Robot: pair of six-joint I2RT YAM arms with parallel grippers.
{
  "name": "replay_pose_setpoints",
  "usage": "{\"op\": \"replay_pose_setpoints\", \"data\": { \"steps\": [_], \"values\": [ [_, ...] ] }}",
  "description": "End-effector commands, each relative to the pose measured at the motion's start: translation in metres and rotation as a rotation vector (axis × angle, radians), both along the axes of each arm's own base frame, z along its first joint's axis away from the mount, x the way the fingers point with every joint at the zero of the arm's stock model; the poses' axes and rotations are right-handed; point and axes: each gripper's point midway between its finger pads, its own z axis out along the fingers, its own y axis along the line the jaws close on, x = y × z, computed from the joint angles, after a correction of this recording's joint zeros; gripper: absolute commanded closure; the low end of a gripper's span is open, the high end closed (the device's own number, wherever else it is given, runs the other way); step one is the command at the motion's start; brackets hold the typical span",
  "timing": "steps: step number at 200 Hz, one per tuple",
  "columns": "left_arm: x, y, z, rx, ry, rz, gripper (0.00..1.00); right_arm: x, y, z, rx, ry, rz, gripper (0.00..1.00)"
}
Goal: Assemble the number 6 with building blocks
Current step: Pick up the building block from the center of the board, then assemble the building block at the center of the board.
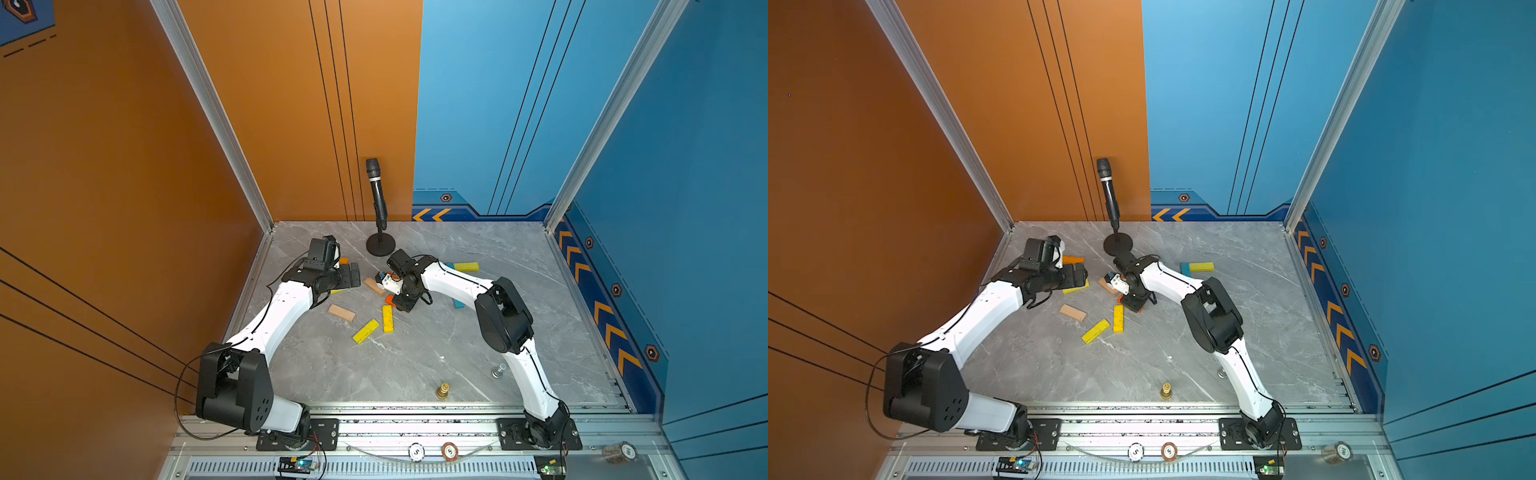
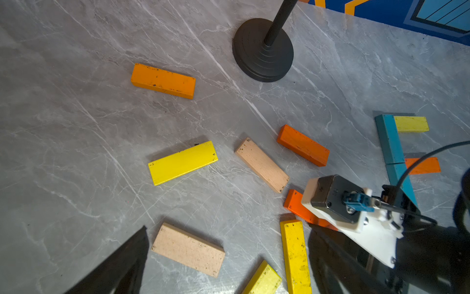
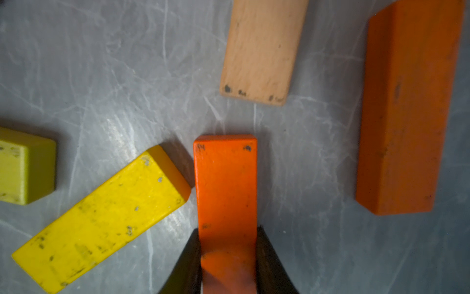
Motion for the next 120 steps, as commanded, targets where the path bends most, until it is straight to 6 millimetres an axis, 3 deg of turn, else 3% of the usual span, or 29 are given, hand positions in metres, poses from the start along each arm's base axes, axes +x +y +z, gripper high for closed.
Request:
{"op": "replay_pose_setpoints", "data": {
  "steps": [1,11,15,35,39,56,85,120],
  "values": [
    [0.002,0.000,0.012,-0.027,-0.010,0.003,0.02,-0.008,-0.002,0.033,0.063,0.010,-0.042,0.74],
    [0.002,0.000,0.012,-0.028,-0.012,0.002,0.02,-0.015,-0.005,0.035,0.079,0.022,-0.057,0.74],
    [0.002,-0.001,0.013,-0.028,-0.014,0.002,0.02,-0.006,-0.016,0.038,0.091,0.020,-0.095,0.74],
    [0.001,-0.001,0.014,-0.033,-0.015,0.002,0.02,-0.003,-0.027,0.050,0.137,0.019,-0.165,0.74],
    [0.001,-0.001,0.013,-0.033,-0.015,-0.001,0.02,-0.002,-0.029,0.066,0.167,-0.005,-0.178,0.74],
    [0.001,-0.002,0.013,-0.035,-0.014,-0.002,0.02,-0.002,-0.049,0.080,0.196,-0.022,-0.249,0.74],
    [0.001,-0.003,0.013,-0.042,-0.014,-0.007,0.02,-0.003,-0.101,0.095,0.238,-0.058,-0.420,0.74],
    [0.001,-0.005,0.012,-0.047,-0.011,-0.011,0.02,-0.014,-0.177,0.091,0.201,-0.091,-0.670,0.73]
  ]
}}
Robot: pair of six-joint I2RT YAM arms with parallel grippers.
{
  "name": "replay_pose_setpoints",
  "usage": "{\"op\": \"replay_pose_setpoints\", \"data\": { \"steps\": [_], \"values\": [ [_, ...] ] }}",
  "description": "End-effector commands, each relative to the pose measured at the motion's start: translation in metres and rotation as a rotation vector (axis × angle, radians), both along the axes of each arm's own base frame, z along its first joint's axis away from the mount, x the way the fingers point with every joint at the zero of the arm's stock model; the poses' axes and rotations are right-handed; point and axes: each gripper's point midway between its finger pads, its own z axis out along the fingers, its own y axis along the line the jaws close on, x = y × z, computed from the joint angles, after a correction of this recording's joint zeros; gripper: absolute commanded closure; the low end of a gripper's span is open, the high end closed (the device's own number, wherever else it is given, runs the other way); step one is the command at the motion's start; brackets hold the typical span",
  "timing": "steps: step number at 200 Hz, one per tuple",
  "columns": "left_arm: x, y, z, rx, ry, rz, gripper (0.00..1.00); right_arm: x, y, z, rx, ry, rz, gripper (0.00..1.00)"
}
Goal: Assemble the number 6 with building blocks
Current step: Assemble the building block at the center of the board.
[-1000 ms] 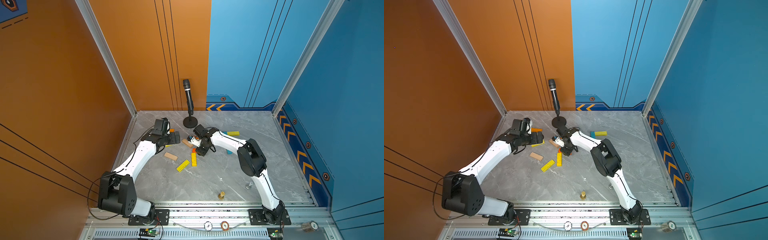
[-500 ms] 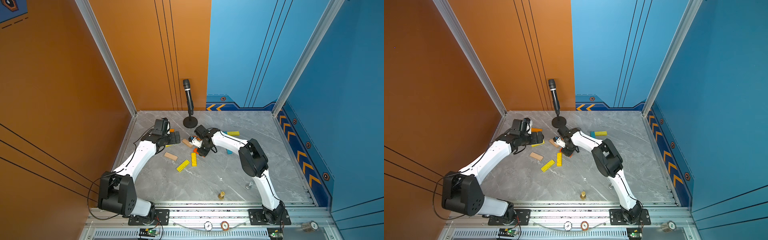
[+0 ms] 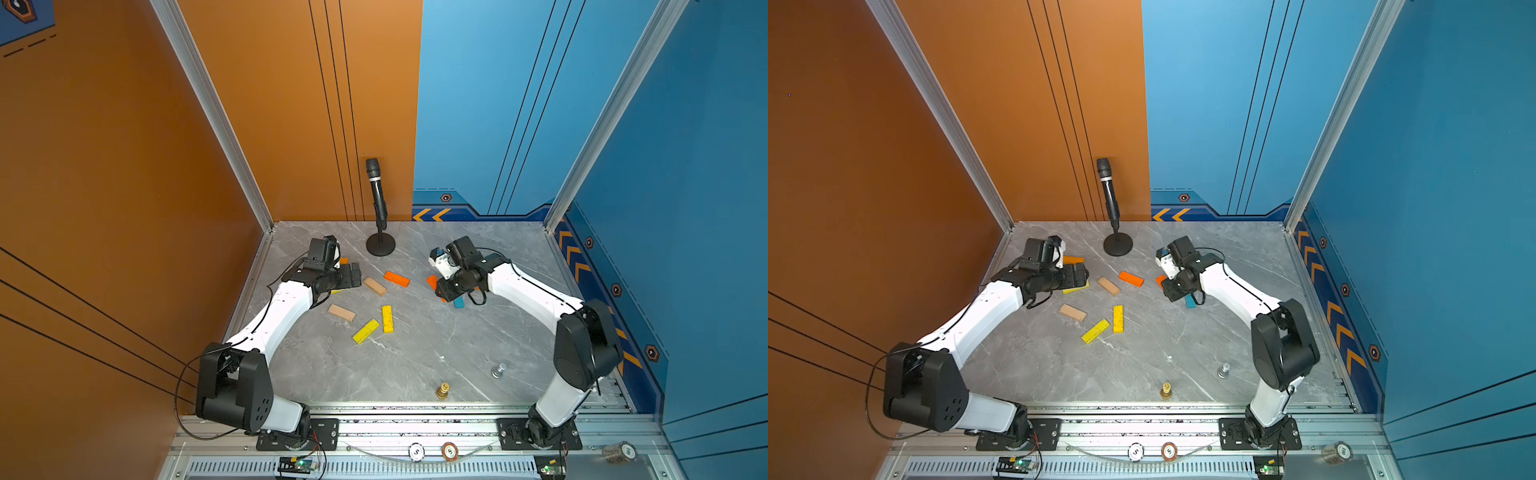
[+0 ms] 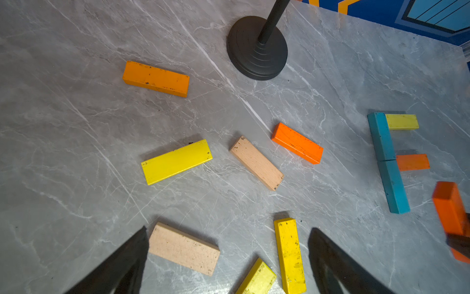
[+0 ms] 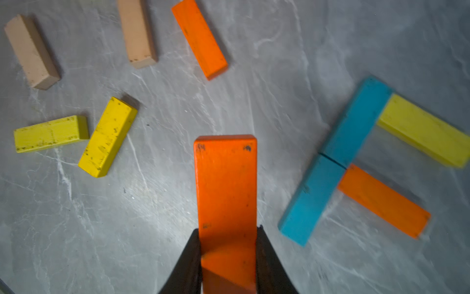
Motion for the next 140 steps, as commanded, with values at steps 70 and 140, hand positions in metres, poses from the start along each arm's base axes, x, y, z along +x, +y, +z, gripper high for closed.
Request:
{"op": "replay_pose_setpoints", "data": {
  "steps": [70,140],
  "values": [
    [0.002,-0.006,0.005,-0.008,-0.001,-0.013,0.02,-0.035,-0.130,-0.053,-0.191,0.134,-0.494,0.73],
    [0.000,-0.014,0.001,0.005,0.001,-0.039,0.02,-0.034,-0.148,-0.080,-0.302,0.187,-0.505,0.71]
  ]
}}
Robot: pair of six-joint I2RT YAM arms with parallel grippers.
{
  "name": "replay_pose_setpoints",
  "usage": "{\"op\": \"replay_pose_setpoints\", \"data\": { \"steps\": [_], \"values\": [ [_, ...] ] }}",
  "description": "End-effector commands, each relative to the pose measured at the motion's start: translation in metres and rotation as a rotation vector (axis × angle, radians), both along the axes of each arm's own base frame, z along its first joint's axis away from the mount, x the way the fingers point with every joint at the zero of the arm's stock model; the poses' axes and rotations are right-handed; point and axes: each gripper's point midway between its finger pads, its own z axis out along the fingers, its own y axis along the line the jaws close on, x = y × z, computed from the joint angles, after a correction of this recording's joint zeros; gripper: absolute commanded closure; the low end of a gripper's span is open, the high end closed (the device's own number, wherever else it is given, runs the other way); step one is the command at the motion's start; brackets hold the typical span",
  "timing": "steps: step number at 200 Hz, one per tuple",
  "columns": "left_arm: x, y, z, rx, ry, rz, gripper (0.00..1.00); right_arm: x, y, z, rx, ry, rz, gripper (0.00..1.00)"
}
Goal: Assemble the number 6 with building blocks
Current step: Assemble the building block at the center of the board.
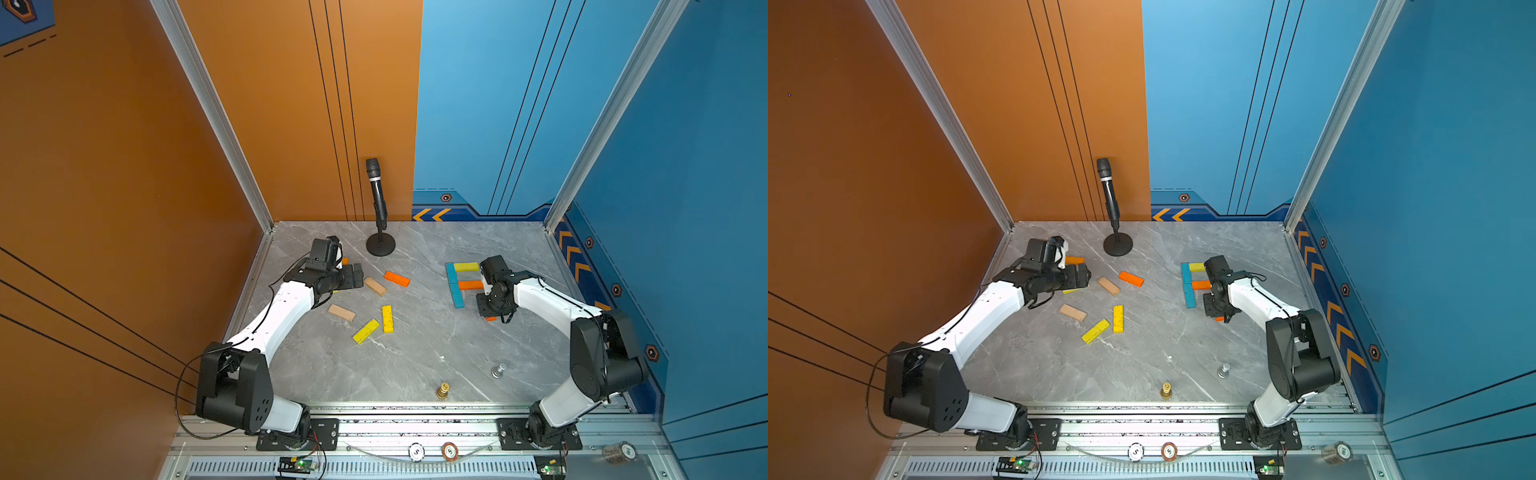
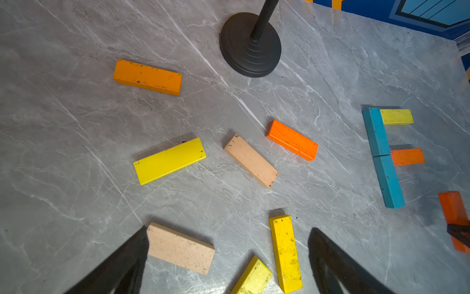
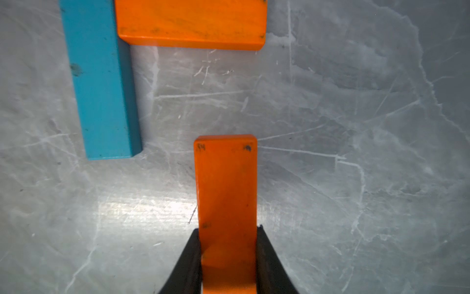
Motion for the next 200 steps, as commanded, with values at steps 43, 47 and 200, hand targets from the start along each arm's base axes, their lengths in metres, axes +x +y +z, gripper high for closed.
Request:
{"op": "replay_pose_setpoints", "data": {
  "steps": [43,47,200],
  "values": [
    [0.002,-0.008,0.001,0.011,-0.002,-0.028,0.02,0.001,-0.014,-0.025,-0.062,0.082,-0.014,0.71],
    [0.002,-0.008,0.001,0.010,-0.001,-0.028,0.02,0.002,-0.014,-0.025,-0.060,0.081,-0.014,0.71],
    [0.002,-0.014,-0.001,0.019,-0.004,-0.053,0.02,0.026,-0.003,-0.033,-0.005,0.131,0.026,0.67]
  ]
}}
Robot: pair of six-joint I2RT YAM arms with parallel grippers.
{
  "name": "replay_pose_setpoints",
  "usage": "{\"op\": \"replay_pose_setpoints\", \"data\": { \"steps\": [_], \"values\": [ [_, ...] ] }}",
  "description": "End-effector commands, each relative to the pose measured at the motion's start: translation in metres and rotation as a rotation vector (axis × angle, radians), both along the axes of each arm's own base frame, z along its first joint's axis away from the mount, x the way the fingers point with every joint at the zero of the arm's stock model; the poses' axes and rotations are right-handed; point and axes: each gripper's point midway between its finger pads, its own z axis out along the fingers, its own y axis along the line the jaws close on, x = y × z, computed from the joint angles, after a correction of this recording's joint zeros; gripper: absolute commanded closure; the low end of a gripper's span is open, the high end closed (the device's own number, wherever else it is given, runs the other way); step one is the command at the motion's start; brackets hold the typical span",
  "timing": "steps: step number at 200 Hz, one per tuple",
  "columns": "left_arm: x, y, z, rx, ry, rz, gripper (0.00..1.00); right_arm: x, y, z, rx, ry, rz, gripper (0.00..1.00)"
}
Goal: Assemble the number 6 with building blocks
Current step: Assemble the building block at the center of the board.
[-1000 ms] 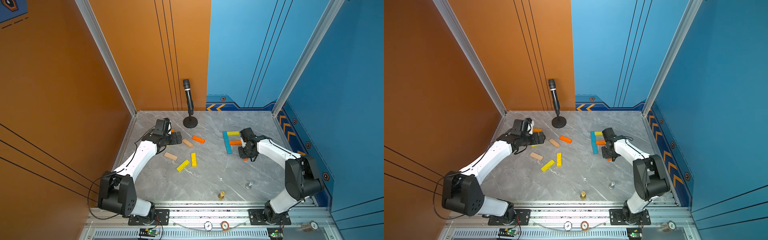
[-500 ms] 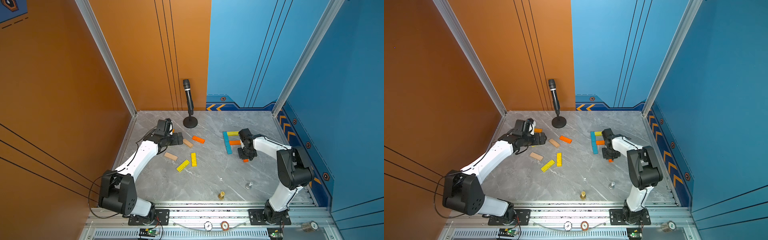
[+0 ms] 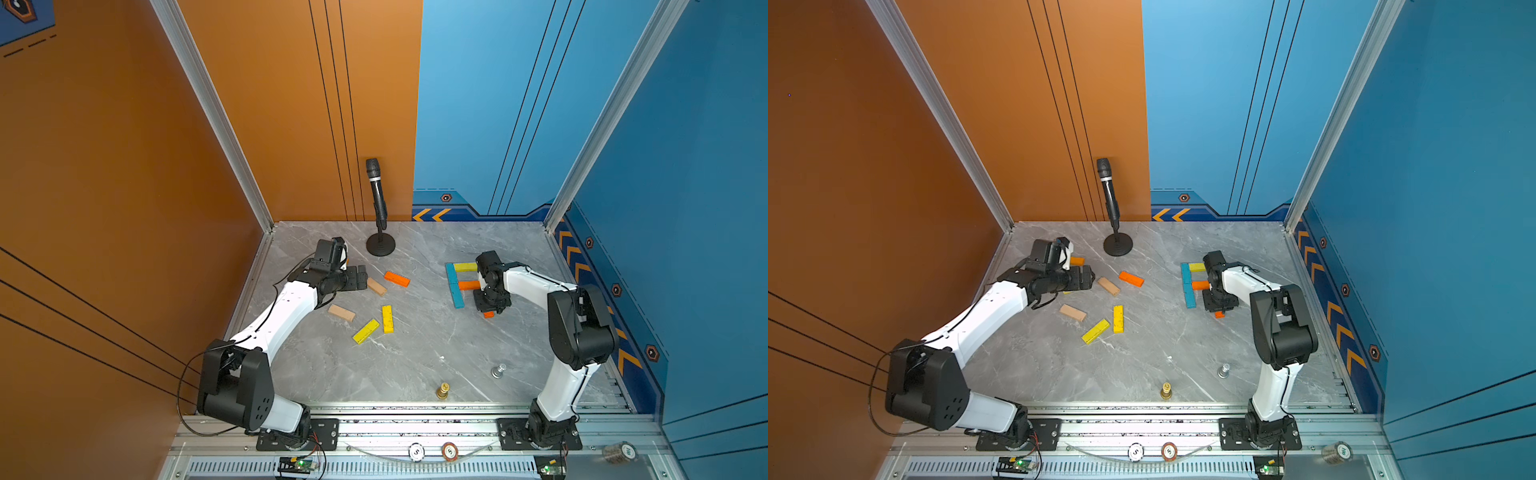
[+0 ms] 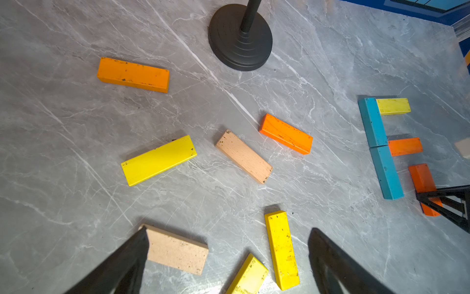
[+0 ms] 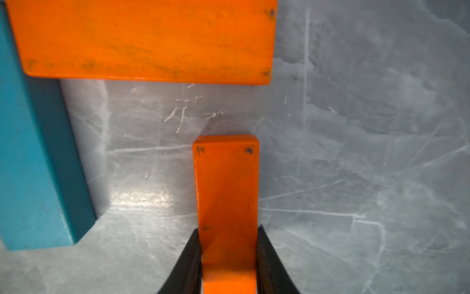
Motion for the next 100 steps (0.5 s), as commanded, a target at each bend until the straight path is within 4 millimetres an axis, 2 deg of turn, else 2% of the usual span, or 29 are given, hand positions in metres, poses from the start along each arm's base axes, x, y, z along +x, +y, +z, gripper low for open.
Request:
{"op": "replay_pose_setpoints", "data": {
  "steps": [1,100],
  "values": [
    [0.0034,-0.0031,0.0020,0.010,-0.007,-0.016,0.02,-0.0052,0.0015,-0.0030,0.014,0.050,0.012,0.67],
    [0.0026,-0.0039,0.0050,0.006,-0.014,-0.019,0.02,-0.0031,0.0031,-0.0054,0.015,0.078,0.003,0.59]
  ]
}}
